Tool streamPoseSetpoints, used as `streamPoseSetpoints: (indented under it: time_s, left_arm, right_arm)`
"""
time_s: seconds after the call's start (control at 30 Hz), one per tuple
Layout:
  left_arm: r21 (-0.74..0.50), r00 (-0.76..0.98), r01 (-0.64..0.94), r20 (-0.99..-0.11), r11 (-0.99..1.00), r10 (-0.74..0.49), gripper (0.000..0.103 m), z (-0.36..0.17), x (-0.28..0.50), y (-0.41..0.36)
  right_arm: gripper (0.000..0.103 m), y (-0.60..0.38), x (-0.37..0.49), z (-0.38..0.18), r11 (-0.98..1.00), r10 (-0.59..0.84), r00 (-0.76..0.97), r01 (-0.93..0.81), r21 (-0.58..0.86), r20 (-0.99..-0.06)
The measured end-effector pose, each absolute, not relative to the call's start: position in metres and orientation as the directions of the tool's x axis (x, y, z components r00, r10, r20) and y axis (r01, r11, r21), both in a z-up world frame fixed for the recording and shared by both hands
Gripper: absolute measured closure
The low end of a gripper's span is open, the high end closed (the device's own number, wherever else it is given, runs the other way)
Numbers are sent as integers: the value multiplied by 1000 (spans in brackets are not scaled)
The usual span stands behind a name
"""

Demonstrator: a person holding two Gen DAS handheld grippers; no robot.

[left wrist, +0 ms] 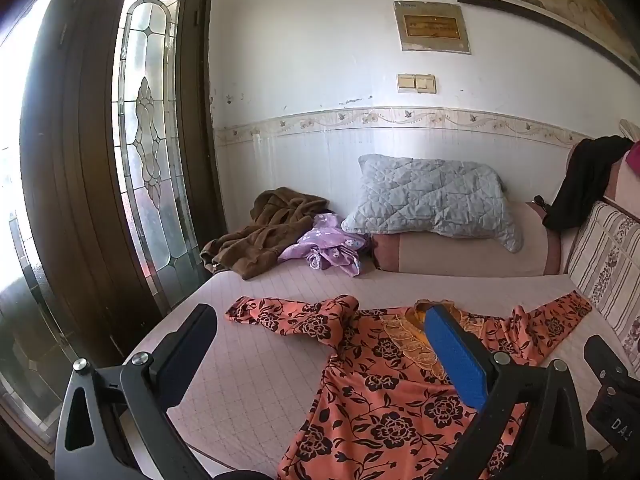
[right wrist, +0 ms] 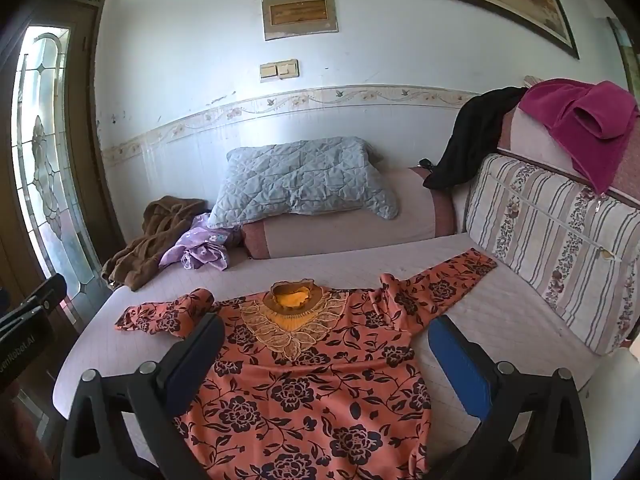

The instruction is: Fold small clothes

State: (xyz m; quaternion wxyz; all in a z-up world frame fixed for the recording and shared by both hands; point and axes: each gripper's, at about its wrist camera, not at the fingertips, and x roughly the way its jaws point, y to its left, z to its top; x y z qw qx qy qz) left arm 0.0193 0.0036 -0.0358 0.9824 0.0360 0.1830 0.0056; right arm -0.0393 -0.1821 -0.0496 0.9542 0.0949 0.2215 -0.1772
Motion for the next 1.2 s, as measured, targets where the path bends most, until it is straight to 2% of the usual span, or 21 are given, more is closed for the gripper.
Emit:
streamPoseSetpoints:
  time_s: [1.2]
  left_arm:
    - [78, 921, 8, -389, 997, 24, 0, -41, 40, 3]
  right_arm:
    - [0, -181, -20, -55, 921, -266, 843, 366, 135, -469]
